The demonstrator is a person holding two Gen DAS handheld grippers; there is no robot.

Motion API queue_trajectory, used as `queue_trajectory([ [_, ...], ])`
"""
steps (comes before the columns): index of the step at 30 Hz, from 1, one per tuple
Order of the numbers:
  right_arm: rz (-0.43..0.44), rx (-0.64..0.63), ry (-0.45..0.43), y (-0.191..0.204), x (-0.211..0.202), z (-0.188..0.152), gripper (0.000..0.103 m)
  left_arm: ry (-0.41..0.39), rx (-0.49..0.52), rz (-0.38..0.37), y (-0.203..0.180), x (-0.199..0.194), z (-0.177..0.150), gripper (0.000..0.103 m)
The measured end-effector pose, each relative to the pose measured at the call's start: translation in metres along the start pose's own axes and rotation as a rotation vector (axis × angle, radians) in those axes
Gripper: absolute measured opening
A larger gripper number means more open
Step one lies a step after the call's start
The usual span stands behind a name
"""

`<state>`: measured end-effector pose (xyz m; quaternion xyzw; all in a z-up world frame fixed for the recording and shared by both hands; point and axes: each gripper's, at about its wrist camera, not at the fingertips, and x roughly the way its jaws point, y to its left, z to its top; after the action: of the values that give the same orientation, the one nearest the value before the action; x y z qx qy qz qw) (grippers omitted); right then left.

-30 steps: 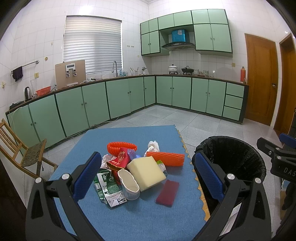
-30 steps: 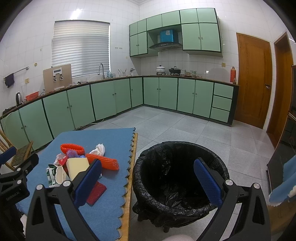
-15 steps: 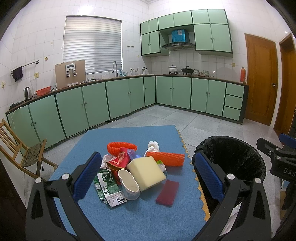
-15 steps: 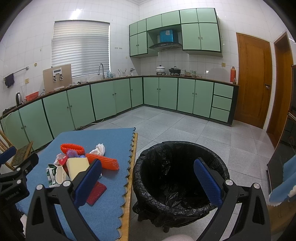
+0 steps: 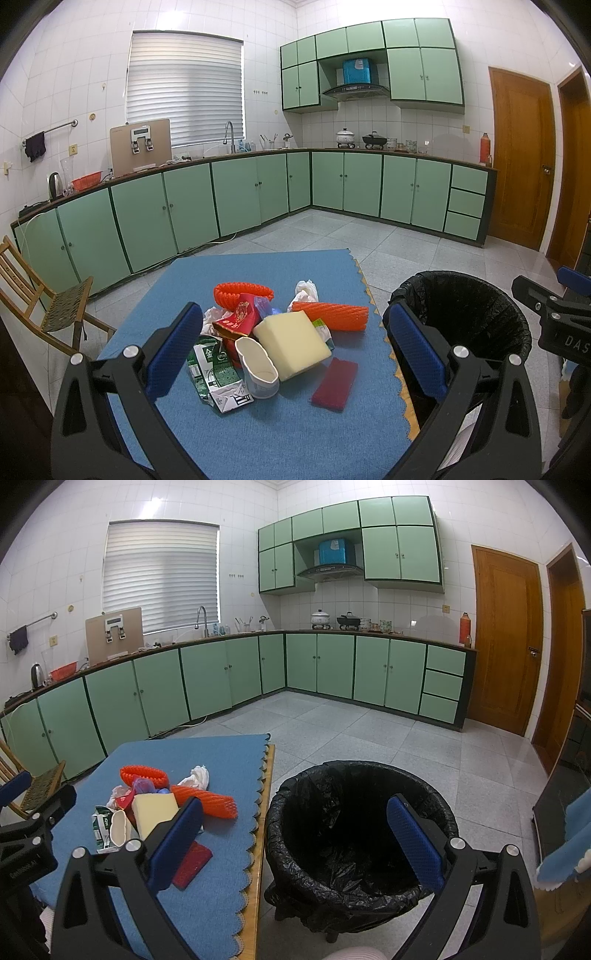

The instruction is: Collect trash

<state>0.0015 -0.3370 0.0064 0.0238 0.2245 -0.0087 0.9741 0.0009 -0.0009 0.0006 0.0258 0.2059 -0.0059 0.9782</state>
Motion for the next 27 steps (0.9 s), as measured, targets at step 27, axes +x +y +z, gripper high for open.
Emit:
queue_trajectory([
  [27,-0.001,-0.003,-0.002,0.0024,-0.003,-0.0006,0.097,0.0,-0.003,0.0,0.002,-0.0023,0.0013,0.098],
])
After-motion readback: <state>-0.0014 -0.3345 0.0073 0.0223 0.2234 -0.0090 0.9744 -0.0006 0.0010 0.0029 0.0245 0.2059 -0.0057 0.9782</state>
